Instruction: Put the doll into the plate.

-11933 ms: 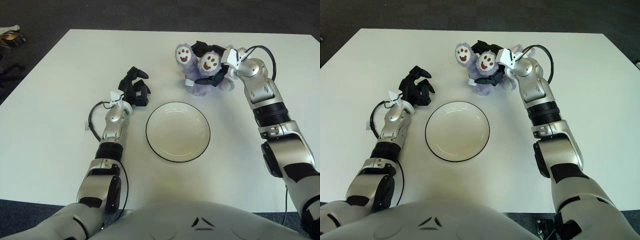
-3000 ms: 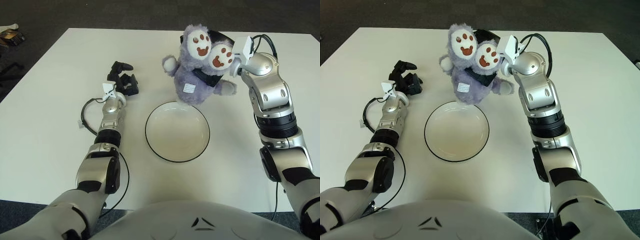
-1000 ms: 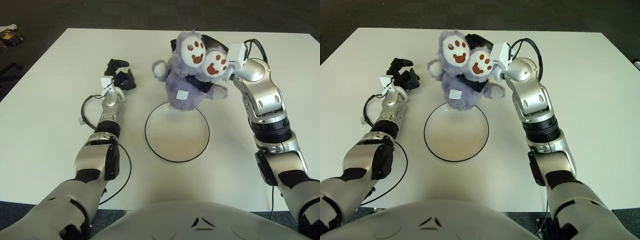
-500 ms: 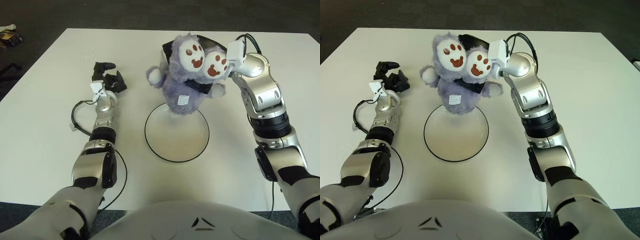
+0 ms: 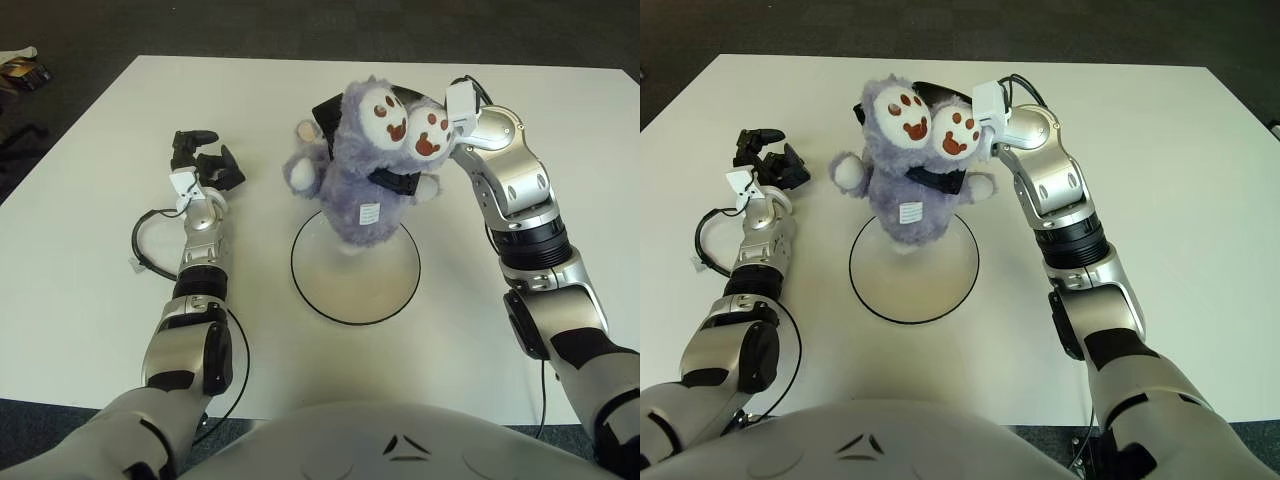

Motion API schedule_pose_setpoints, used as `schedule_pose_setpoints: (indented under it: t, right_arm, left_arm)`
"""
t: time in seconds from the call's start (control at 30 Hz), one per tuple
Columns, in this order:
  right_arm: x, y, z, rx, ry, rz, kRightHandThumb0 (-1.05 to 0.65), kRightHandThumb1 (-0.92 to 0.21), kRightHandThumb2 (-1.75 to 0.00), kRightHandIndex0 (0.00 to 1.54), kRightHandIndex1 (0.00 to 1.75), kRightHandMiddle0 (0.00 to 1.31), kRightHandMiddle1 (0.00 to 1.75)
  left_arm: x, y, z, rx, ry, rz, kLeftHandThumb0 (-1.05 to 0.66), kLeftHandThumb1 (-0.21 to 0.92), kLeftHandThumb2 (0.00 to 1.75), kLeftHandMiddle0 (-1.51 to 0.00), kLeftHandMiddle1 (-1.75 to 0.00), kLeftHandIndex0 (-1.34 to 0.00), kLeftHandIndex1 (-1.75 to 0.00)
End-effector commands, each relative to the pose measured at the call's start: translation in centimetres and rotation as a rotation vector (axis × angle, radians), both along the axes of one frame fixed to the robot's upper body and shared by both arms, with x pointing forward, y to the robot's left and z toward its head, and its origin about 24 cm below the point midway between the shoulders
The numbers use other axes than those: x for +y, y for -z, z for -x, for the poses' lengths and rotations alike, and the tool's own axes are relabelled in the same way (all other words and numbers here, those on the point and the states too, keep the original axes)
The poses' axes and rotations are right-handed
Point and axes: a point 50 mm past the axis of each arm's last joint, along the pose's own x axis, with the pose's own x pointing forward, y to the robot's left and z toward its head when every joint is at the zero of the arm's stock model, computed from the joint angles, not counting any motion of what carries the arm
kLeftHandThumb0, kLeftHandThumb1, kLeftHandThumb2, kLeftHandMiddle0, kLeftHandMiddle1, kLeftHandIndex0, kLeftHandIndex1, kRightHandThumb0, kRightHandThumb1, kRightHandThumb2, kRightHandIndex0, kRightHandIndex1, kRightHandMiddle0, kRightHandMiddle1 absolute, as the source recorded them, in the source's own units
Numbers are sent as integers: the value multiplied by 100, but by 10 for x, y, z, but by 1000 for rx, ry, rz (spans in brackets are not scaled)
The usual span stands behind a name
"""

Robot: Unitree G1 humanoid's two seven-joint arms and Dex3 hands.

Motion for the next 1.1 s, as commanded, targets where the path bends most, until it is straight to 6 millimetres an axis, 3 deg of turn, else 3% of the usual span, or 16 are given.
schedule_pose_setpoints:
  t: [0.0, 0.57, 1.07]
  right_arm:
    - [5, -10, 1, -40, -49, -1, 56, -9, -159, 79, 175, 103, 175]
    - [9, -3, 4, -30, -149, -45, 56, -10, -158, 79, 175, 104, 175]
    - [2, 1, 13, -50, -157, -66, 57, -9, -160, 80, 175, 106, 175]
  left_arm:
    - [3, 12, 8, 51, -24, 26, -2, 19, 145, -74, -175, -51, -164]
    - [12, 16, 12, 95, -35, 7, -2, 15, 148, -77, -175, -54, -162]
    - [16, 20, 13, 114, -15, -61, -2, 21, 146, -73, -175, -42, -174]
